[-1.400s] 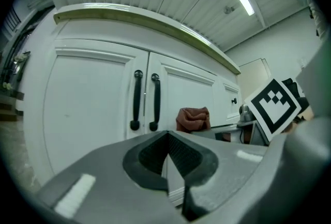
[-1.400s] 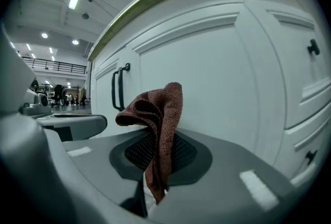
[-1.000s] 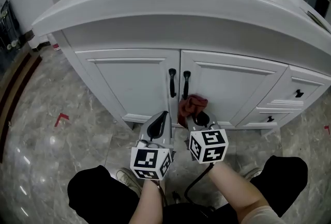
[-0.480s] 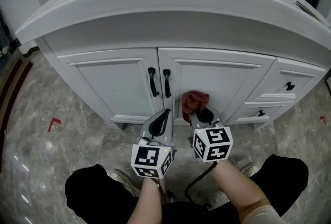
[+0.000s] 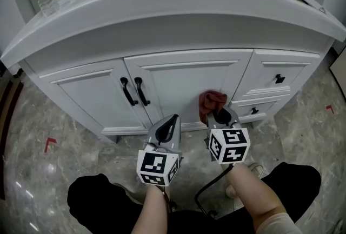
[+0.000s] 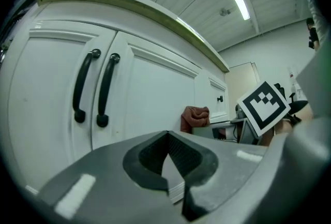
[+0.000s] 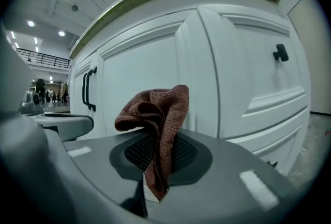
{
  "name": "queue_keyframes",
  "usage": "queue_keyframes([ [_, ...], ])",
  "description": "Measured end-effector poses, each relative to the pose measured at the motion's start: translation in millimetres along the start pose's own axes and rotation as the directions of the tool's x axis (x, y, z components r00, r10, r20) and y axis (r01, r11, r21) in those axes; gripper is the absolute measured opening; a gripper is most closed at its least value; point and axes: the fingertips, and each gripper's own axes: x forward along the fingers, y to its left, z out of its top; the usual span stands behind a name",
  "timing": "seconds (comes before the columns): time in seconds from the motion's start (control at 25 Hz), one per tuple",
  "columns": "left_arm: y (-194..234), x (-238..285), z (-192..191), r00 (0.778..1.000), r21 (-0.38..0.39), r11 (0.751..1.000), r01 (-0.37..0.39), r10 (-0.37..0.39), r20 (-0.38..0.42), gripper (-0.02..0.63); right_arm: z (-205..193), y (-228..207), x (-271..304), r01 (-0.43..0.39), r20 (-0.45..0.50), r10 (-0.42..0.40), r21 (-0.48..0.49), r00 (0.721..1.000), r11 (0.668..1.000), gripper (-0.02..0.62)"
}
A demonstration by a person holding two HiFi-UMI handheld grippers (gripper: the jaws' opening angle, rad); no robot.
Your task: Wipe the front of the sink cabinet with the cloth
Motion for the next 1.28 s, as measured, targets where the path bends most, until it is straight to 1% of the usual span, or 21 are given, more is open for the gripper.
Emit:
queue_keyframes([
  [0.08,-10,5,-1,1.000,0.011,1.000,0.015,-0.015,-0.006,0.001,2,-20,-8,0.033,0.004,-0.033,0.014,0.999,0.999,0.081],
  [0.2,-19,12,-2,0.999,0.008,0.999,0.034,-0.034,-0.011,0.002,5,-43,-20,0.069,0.014,-0.070,0.068,0.997,0.995,0.083],
  [0.32,-30,18,0,0.998,0.005,0.998,0.060,-0.060,-0.007,0.001,6,-61,-29,0.114,0.014,-0.115,0.079,0.993,0.990,0.081],
  [0.44,-39,20,1,0.997,0.014,0.997,0.078,-0.078,-0.008,0.002,7,-68,-35,0.133,0.014,-0.135,0.086,0.991,0.987,0.081],
  [0.56,-38,18,-4,0.997,0.021,0.997,0.072,-0.071,-0.025,0.001,4,-59,-36,0.117,0.015,-0.119,0.087,0.993,0.989,0.081],
  [0.68,-20,9,-13,0.999,0.023,0.999,0.025,-0.024,-0.047,0.000,-10,-32,-27,0.068,0.003,-0.069,0.098,0.998,0.993,0.081],
  [0.88,30,-18,-26,0.995,0.002,0.998,-0.070,0.070,-0.068,0.001,-41,36,5,-0.052,-0.041,0.056,0.090,0.998,0.995,0.081],
  [1.0,63,-39,-31,0.988,-0.014,0.991,-0.133,0.132,-0.078,0.001,-56,81,24,-0.125,-0.061,0.130,0.087,0.990,0.988,0.081],
  [1.12,92,-60,-35,0.976,-0.027,0.979,-0.202,0.199,-0.085,0.000,-66,123,40,-0.193,-0.072,0.199,0.078,0.977,0.978,0.081],
  [1.28,115,-82,-40,0.963,-0.039,0.965,-0.258,0.253,-0.089,0.000,-82,164,57,-0.252,-0.092,0.258,0.067,0.962,0.965,0.081],
])
